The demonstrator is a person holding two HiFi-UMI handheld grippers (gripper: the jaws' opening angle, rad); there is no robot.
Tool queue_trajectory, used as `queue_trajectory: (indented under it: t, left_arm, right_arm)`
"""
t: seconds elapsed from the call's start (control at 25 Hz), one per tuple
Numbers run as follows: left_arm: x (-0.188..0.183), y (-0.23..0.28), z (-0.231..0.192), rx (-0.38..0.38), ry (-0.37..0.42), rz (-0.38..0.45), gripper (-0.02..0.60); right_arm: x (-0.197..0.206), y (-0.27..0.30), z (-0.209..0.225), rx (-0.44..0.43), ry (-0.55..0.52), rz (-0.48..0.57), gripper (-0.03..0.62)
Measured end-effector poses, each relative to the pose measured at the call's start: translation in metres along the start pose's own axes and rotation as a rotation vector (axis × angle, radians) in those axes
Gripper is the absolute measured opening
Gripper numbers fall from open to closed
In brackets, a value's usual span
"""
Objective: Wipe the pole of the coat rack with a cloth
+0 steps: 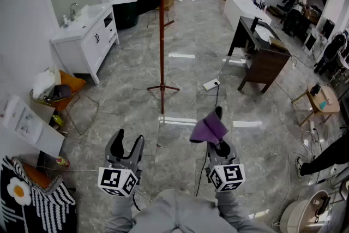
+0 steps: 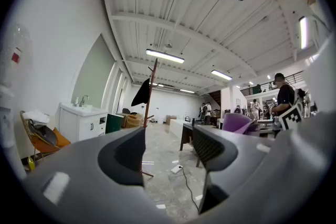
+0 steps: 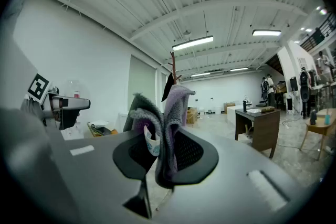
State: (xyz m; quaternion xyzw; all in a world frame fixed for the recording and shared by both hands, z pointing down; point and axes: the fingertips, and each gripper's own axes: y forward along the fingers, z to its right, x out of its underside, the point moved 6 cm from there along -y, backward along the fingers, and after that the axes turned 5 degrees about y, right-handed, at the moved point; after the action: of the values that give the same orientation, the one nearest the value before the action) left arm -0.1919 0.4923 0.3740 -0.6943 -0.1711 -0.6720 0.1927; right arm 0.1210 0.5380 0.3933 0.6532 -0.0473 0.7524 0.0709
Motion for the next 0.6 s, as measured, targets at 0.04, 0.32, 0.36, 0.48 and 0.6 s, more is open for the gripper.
queue_trajectory:
  t: [0.04, 0.32, 0.36, 0.48, 0.6]
  left_arm:
    - [0.0017, -0.0019, -0.0003, -0.002, 0.0, -0.002, 0.308]
    - [0.0036, -0.0019, 0.0079, 0.002, 0.0, -0.006, 0.308]
    - [0.0042, -0.0017, 0.0078, 0.002, -0.001, -0.006, 0.308]
    - [0.0045, -0.0007, 0.0081, 0.005, -0.001, -0.008, 0.308]
    - [0.0055, 0.0021, 0.0091, 0.006, -0.002, -0.011, 0.308]
  right_arm:
    - [0.0016, -0.0006, -0.0008, -0.002, 0.004, -0.004, 0.055]
    - [0.0045, -0.0057, 0.005, 0.0, 0.012, -0.013, 0.055]
    - [0.0046, -0.006, 0.0052, 0.001, 0.013, -0.013, 0.055]
    - [0.0046, -0.0067, 0.0059, 0.003, 0.014, -0.015, 0.055]
    - [0.0048, -0.0062, 0.008, 0.005, 0.014, -0.017, 0.055]
